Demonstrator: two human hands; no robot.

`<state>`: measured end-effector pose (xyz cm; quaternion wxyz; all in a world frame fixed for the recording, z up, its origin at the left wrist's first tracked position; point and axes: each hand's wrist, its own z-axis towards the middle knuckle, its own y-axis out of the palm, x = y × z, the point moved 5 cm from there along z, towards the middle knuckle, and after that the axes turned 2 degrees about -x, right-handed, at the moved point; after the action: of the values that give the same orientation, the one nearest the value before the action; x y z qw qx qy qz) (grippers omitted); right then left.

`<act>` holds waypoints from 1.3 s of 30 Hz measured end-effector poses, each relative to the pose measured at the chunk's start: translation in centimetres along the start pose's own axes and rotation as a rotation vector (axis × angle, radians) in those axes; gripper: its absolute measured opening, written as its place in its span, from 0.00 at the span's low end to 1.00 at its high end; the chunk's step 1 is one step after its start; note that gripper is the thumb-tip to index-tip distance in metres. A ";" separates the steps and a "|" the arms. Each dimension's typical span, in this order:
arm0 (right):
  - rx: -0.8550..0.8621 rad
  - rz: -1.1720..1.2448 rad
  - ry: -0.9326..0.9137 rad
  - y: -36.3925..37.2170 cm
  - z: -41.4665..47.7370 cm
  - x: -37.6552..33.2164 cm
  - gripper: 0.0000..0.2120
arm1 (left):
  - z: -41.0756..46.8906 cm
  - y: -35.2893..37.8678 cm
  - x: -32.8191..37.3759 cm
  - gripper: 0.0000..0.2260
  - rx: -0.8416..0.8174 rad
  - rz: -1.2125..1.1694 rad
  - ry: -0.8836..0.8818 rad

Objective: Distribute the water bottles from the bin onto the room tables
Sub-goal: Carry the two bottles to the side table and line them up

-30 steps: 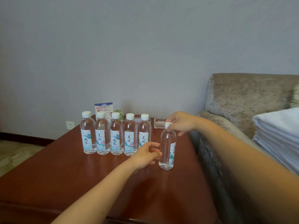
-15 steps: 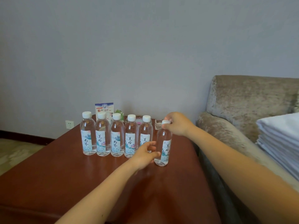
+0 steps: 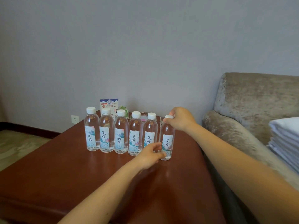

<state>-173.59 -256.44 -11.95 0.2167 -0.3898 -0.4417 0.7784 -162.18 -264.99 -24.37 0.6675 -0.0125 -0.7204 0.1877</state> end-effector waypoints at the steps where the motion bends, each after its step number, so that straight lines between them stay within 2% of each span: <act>1: 0.004 0.000 0.006 0.0 0.1 0.0 0.16 | 0.0 0.0 0.0 0.26 0.000 0.003 0.001; 13: -0.013 0.030 0.012 0.3 0.3 -0.5 0.12 | 0.2 -0.2 -0.3 0.26 0.009 0.041 0.008; 18: 0.004 0.133 0.024 0.6 0.2 0.0 0.15 | 0.3 -0.3 -0.5 0.26 0.006 0.036 0.011; 22: -0.015 0.185 0.017 0.7 -0.4 0.4 0.13 | 0.3 -0.4 -0.6 0.26 0.024 0.037 0.031; 26: 0.016 0.327 0.015 1.4 -2.9 1.1 0.26 | -0.4 -0.7 -0.9 0.26 0.044 0.065 0.078; 31: 0.092 0.337 0.005 3.2 -8.1 2.1 0.32 | -1.8 -1.7 -2.0 0.25 0.086 0.111 0.151; 39: -0.066 0.159 0.016 8.6 -13.4 3.6 0.36 | -4.0 -2.5 -4.3 0.22 0.202 0.287 0.281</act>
<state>-165.00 -251.49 -24.89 0.1447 -0.4368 -0.4328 0.7752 -157.30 -267.48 -27.64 0.7255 -0.0742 -0.5889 0.3484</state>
